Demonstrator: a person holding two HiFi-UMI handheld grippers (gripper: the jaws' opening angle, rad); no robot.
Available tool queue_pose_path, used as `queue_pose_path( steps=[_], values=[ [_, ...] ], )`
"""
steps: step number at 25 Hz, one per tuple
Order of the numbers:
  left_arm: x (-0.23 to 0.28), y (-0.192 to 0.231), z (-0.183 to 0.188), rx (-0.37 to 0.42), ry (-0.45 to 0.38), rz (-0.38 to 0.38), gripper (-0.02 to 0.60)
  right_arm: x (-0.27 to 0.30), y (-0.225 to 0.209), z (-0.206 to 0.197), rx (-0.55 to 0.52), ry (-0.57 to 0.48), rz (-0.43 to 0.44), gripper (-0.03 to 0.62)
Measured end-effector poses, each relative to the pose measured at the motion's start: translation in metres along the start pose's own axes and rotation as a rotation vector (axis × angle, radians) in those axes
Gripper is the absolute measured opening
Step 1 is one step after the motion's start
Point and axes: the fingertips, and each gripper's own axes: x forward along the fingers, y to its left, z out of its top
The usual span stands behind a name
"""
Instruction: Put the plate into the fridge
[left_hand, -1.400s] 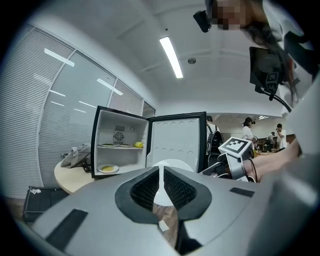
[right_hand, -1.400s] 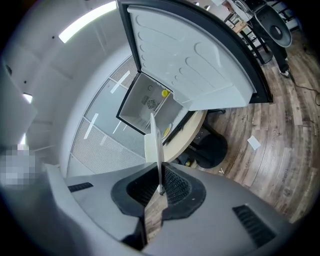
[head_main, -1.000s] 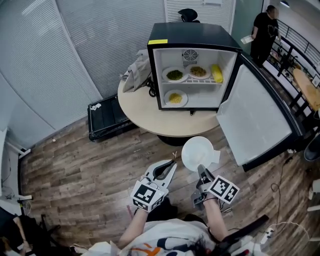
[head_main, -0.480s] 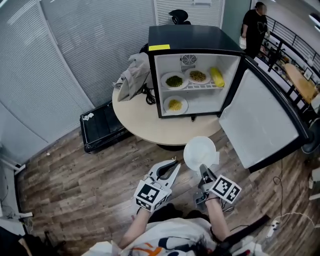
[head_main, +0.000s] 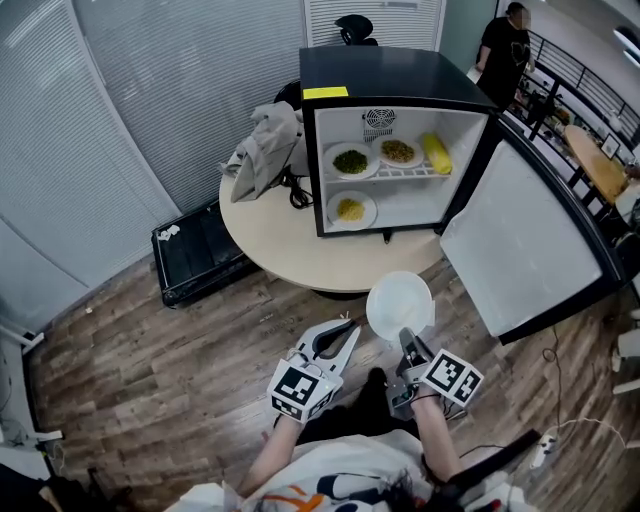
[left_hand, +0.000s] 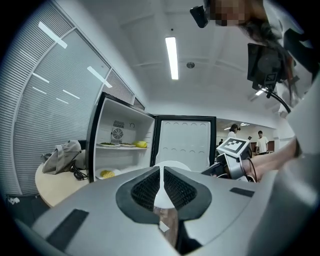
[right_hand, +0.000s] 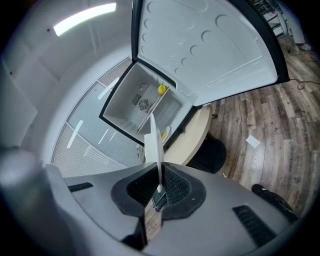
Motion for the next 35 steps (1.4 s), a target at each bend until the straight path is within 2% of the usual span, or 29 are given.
queue_pose_path(
  steps=[15, 35],
  values=[
    [0.034, 0.047, -0.003, -0.017, 0.022, 0.048, 0.026, 0.056, -0.008, 0.024, 0.022, 0.041, -0.003, 0.026],
    [0.149, 0.109, 0.013, -0.009, 0.080, 0.071, 0.026, 0.159, -0.029, 0.115, 0.042, 0.097, -0.011, 0.026]
  ],
)
